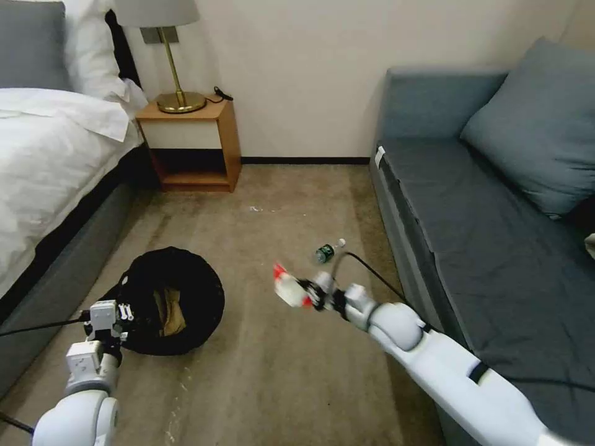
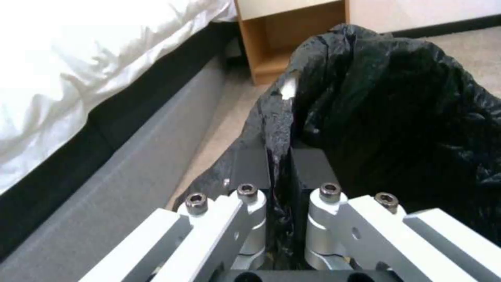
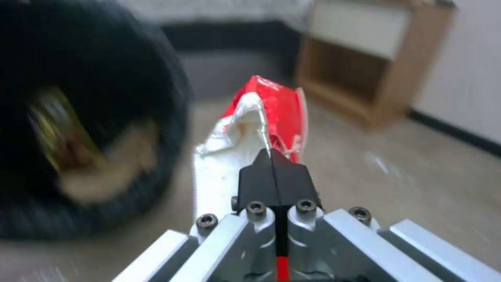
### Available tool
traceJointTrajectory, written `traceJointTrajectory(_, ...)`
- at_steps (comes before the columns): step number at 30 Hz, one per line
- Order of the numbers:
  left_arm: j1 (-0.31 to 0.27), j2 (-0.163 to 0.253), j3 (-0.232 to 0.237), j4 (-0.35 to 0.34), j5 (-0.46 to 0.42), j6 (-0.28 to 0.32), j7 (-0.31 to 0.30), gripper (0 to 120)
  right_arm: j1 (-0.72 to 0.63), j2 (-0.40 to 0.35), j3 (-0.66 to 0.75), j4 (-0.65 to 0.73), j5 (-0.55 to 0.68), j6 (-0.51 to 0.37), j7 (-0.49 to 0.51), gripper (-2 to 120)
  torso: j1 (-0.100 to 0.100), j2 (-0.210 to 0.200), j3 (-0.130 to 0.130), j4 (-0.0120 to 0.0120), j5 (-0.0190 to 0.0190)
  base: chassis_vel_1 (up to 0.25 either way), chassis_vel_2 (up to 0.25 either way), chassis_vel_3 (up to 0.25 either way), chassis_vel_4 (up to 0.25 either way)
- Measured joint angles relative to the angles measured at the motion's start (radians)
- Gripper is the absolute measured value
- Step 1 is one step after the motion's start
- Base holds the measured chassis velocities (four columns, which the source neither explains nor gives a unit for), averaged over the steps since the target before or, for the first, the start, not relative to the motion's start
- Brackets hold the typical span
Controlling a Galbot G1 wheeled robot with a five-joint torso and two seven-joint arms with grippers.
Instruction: Pick up the trash bin, then pick up the garbage on the floor and place it into the trash bin.
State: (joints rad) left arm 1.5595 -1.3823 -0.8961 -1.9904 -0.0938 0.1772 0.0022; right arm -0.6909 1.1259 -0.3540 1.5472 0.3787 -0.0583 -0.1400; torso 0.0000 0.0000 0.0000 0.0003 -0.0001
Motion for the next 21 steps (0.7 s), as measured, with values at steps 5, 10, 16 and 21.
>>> traceJointTrajectory(5, 0.002, 0.0, 0.003, -0.007, 0.001, 0.001, 0.001, 6, 0.105, 0.061, -0.172, -0.059, 0.087, 0.132, 0.064, 0, 0.0, 0.0, 0.0, -0.0002, 0.0, 0.0, 0.0, 0.0, 0.0)
traceJointTrajectory(10, 0.005, -0.006, 0.006, -0.012, 0.001, 0.003, 0.003, 6, 0.181, 0.1, -0.294, -0.087, 0.144, 0.179, 0.088, 0, 0.0, 0.0, 0.0, -0.0003, -0.0001, 0.0, 0.0, 0.0, 0.0)
traceJointTrajectory(16, 0.0, -0.009, 0.008, -0.012, 0.002, 0.003, 0.004, 6, 0.218, 0.167, -0.361, -0.138, 0.149, 0.208, 0.068, 0, 0.0, 0.0, 0.0, -0.0002, 0.0, 0.0, 0.0, 0.0, 0.0)
traceJointTrajectory(21, -0.004, -0.009, 0.011, -0.02, -0.007, 0.01, 0.006, 6, 0.219, 0.184, -0.384, -0.154, 0.132, 0.215, 0.062, 0, 0.0, 0.0, 0.0, -0.0004, 0.0, 0.0, 0.0, 0.0, 0.0)
